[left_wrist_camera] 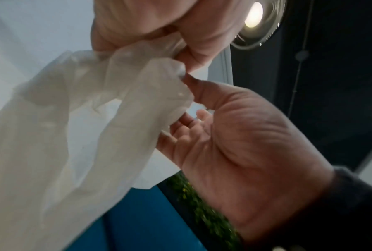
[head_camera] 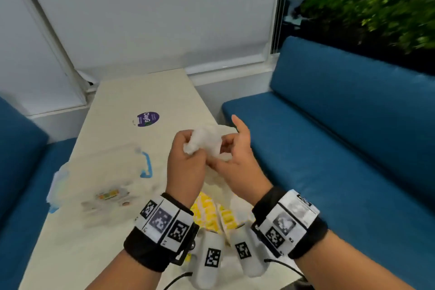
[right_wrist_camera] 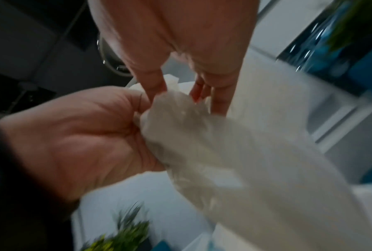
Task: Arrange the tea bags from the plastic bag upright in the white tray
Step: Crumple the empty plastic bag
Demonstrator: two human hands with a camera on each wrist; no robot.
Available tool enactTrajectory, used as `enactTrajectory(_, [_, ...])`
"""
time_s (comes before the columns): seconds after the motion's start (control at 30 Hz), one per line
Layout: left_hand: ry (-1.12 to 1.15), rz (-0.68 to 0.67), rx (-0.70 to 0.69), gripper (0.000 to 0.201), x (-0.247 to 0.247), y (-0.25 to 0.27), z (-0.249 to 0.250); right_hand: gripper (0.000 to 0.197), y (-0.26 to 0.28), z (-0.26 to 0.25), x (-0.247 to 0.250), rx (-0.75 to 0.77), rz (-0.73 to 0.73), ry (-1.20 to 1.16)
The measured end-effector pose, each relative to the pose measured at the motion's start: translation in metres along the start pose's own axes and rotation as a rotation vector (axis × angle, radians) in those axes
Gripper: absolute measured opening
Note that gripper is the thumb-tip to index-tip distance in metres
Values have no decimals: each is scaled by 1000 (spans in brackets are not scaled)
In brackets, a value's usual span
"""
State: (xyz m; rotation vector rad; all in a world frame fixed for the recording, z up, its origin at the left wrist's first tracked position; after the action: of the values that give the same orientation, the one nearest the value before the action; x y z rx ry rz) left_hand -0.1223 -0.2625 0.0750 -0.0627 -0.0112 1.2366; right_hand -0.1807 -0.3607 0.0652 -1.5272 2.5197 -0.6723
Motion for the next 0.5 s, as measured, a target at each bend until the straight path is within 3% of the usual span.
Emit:
enactTrajectory(0.1, [-1, -208, -20, 21, -82, 16, 1, 102, 10, 0, 87, -41, 10, 355])
enactTrajectory(0.17, [-20, -374, 26, 17, -136, 25, -2, 109, 22, 6, 138, -80, 42, 365])
enactTrajectory(0.23, [-17, -525, 101, 18, -187, 34, -13, 101, 33, 25, 174, -136, -37, 222])
enactTrajectory(0.33, [33, -746, 255, 45, -254, 46, -49, 91, 56, 62, 224, -233, -139, 120])
enactTrajectory(0.4, [5, -861, 372, 49, -292, 55, -82, 72, 74, 87, 261, -321, -86, 153])
enactTrajectory(0.5, [-229, -927, 386, 37, -337, 60, -135, 47, 108, 134, 308, -456, 101, 290])
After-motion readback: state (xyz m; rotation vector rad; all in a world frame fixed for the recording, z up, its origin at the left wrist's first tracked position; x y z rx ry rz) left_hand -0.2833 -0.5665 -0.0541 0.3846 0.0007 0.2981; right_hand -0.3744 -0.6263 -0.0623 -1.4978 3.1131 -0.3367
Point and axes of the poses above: each hand's wrist, its own y-axis away from the middle knuckle, its own x-axis out of the back of the hand, z = x × y, the point moved 7 cm from there along -y, towards the middle knuckle, and after that the axes turned 12 degrees about x, right-handed, at the moved point
